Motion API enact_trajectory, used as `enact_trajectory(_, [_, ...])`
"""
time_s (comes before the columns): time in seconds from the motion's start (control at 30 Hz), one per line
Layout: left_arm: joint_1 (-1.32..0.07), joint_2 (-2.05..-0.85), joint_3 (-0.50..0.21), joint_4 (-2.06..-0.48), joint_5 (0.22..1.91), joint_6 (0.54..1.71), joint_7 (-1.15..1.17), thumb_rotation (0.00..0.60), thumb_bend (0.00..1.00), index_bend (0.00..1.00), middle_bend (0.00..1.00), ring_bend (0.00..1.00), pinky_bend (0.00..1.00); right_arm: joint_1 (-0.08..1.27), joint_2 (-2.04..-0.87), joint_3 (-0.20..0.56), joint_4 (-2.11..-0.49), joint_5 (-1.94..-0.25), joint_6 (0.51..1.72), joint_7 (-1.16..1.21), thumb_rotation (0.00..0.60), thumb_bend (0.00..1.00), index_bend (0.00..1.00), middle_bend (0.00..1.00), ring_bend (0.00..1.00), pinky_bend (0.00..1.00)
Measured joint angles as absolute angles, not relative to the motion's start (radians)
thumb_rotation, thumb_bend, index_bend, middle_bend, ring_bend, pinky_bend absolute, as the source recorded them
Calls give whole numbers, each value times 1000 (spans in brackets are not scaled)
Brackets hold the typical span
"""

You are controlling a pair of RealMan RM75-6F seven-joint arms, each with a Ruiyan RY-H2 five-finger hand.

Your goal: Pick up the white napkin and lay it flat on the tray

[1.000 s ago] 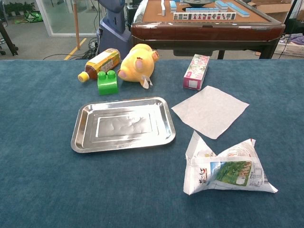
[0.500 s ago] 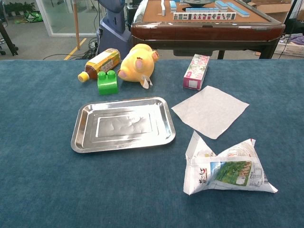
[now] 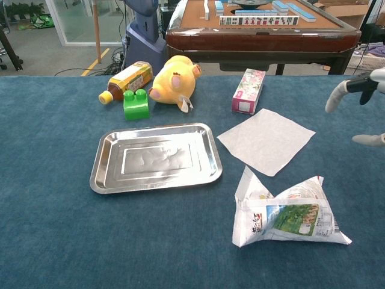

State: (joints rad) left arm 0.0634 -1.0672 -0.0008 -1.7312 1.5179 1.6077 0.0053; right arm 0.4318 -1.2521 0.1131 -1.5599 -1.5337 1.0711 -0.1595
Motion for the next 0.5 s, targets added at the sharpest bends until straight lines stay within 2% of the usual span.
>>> enact_trajectory(0.5, [68,-1071,-3,-1707,1508,1603,-15,600,335,67,22,37,14,545,-1438,129,-1359,-1467,974,-215,600,248,396,287,169,323])
